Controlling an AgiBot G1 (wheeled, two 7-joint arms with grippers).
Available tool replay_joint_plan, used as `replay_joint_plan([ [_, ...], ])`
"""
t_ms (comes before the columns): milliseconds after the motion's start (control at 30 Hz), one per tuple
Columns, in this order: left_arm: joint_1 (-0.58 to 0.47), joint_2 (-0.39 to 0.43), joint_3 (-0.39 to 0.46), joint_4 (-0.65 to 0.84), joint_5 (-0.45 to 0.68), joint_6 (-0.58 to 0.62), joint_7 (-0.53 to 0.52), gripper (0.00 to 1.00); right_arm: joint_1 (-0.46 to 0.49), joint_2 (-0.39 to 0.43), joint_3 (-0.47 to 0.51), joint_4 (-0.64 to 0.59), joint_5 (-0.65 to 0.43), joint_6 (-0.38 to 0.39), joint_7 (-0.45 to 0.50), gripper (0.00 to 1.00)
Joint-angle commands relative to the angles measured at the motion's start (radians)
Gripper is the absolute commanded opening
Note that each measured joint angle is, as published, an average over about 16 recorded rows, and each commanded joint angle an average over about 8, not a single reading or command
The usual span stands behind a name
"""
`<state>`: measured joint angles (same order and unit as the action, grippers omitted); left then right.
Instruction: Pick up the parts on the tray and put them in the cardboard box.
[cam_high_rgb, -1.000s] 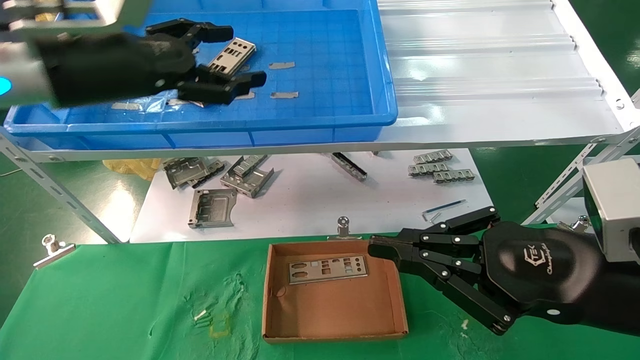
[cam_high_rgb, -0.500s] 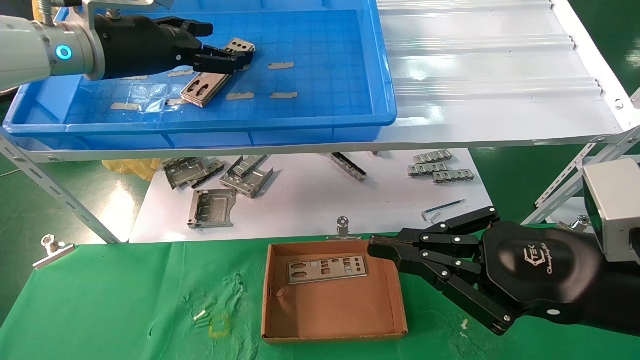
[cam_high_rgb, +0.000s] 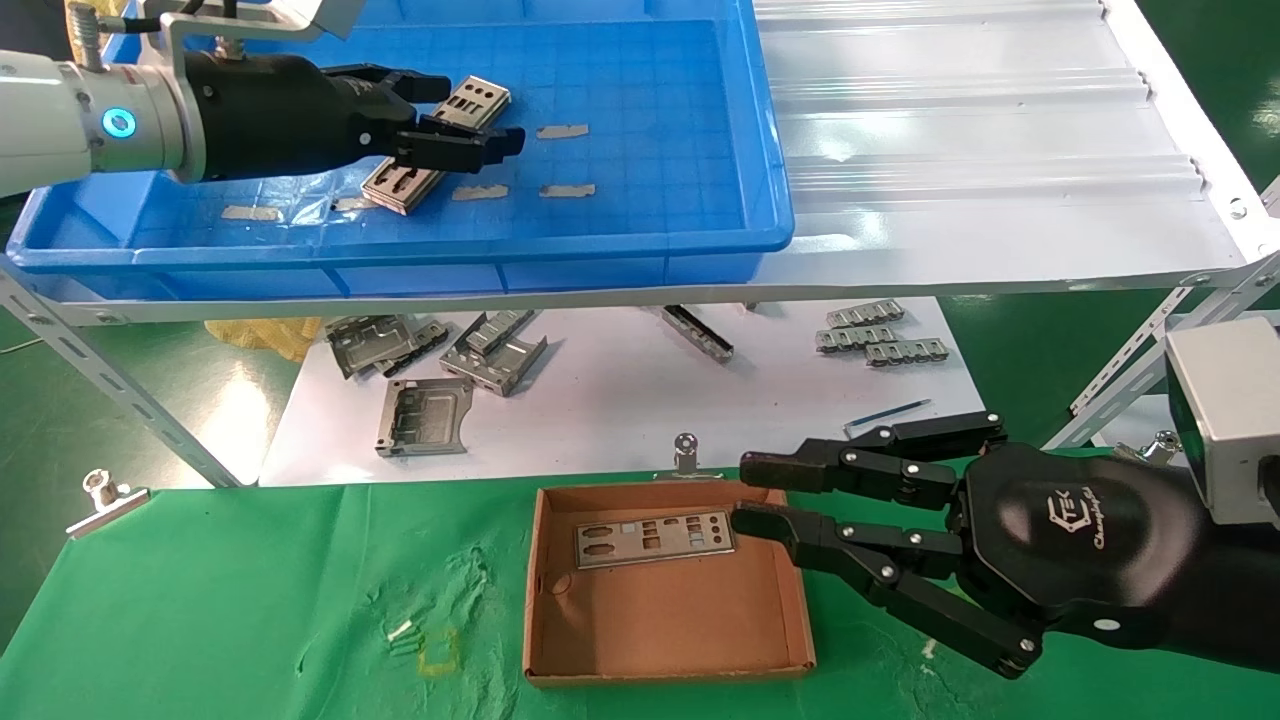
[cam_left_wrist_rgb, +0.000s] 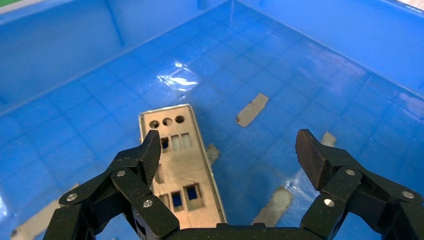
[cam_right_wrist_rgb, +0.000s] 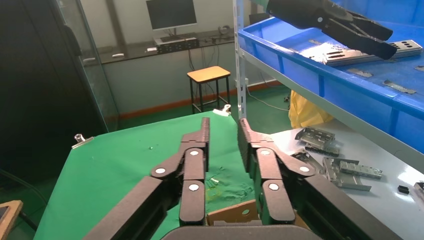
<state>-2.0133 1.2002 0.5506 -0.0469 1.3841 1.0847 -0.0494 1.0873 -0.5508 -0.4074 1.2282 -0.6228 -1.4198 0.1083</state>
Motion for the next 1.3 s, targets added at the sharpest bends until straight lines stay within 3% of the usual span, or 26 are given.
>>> replay_joint_plan([
  [33,-0.001,-0.002,-0.003,0.008,-0.004,0.013,0.003,0.0,0.0,0.0,0.0,0.0,0.0,0.0,0.0,1.0],
  [167,0.0,-0.002,-0.006,0.014,-0.009,-0.008,0.019,0.02,0.0,0.0,0.0,0.0,0.0,0.0,0.0,1.0],
  [200,0.0,-0.002,-0.007,0.015,-0.009,-0.012,0.023,0.11,0.0,0.0,0.0,0.0,0.0,0.0,0.0,1.0],
  [400,-0.001,-0.004,-0.005,0.02,-0.006,-0.033,0.047,0.86,0.0,0.0,0.0,0.0,0.0,0.0,0.0,1.0],
  [433,-0.001,-0.004,-0.004,0.021,-0.005,-0.036,0.051,0.96,0.0,0.0,0.0,0.0,0.0,0.0,0.0,1.0],
  [467,-0.001,-0.004,-0.004,0.022,-0.005,-0.038,0.054,1.0,0.0,0.0,0.0,0.0,0.0,0.0,0.0,1.0],
  [900,-0.001,0.002,-0.005,0.038,-0.005,-0.047,0.065,1.0,0.0,0.0,0.0,0.0,0.0,0.0,0.0,1.0],
  [967,0.0,0.004,-0.005,0.04,-0.006,-0.048,0.064,0.96,0.0,0.0,0.0,0.0,0.0,0.0,0.0,1.0],
  [1033,0.001,0.006,-0.006,0.042,-0.007,-0.05,0.063,0.79,0.0,0.0,0.0,0.0,0.0,0.0,0.0,1.0],
  [1200,0.002,0.01,-0.005,0.047,-0.005,-0.053,0.058,0.18,0.0,0.0,0.0,0.0,0.0,0.0,0.0,1.0],
  [1233,0.002,0.011,-0.004,0.048,-0.005,-0.054,0.056,0.09,0.0,0.0,0.0,0.0,0.0,0.0,0.0,1.0],
  [1300,0.002,0.012,-0.003,0.049,-0.003,-0.057,0.055,0.0,0.0,0.0,0.0,0.0,0.0,0.0,0.0,1.0],
])
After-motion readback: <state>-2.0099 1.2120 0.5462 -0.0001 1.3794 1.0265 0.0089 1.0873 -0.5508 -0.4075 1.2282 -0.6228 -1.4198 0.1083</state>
